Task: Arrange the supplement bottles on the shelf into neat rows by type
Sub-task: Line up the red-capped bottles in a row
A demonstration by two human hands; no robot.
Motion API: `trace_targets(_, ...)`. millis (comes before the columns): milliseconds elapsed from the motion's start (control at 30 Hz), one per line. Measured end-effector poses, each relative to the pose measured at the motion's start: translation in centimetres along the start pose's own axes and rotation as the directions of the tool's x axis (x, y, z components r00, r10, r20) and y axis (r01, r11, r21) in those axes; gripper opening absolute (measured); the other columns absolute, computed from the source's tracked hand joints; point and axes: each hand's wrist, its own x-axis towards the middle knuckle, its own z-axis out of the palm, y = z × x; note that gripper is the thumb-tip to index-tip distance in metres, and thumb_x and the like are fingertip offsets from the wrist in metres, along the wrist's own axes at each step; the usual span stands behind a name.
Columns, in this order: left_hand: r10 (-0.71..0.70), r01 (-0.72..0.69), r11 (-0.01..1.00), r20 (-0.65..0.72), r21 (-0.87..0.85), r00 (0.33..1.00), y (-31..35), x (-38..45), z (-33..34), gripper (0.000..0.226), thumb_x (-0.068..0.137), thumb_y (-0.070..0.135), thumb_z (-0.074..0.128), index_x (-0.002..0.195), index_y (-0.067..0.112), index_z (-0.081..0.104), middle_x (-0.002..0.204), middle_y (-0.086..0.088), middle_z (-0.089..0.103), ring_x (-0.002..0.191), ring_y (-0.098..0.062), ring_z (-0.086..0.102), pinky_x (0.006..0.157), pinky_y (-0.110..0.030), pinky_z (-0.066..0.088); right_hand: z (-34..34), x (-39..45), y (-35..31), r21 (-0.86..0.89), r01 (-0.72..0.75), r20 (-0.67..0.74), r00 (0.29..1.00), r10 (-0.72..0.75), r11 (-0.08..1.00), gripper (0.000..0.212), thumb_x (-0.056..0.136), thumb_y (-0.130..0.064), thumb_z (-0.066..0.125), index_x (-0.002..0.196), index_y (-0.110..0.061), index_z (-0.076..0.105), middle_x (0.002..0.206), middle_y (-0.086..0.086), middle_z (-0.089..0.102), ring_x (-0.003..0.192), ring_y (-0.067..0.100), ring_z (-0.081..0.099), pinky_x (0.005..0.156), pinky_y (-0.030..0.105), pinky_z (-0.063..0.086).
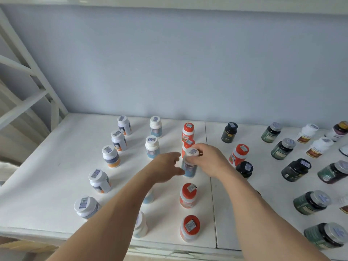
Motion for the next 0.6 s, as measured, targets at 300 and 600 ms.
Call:
trace_targets(300,0.054,-0.009,0.944,0.127,-0.331,0.99,-0.6,0.9,-0.2,0.047,0.078,0.03,0.078,0.121,0.019,0.063,0.11,0.005,0.071,0.104,-0.017,0.064,0.101,-0.037,0.048,-2.6,0.6,-1.9,-0.039,0.025,-0.011,1.0,-0.025,0.999,0.045,0.089,-0.046,0.065,0.125,-0.02,0.063,0.123,-0.003,0.065,0.1,0.013,0.06,0.066,0.021,0.041)
trace_targets(600,0.067,0.041,0.897,0.227,-0.44,0.972,-1.0,1.3,-0.3,0.05,0.079,0.03,0.078,0.126,0.019,0.062,0.115,0.005,0.07,0.11,-0.017,0.062,0.106,-0.035,0.042,-2.3,0.6,-1.8,-0.009,-0.006,-0.014,1.0,0.006,1.0,0.043,0.089,-0.048,0.063,0.121,-0.019,0.065,0.12,-0.001,0.066,0.099,0.013,0.062,0.071,0.024,0.044)
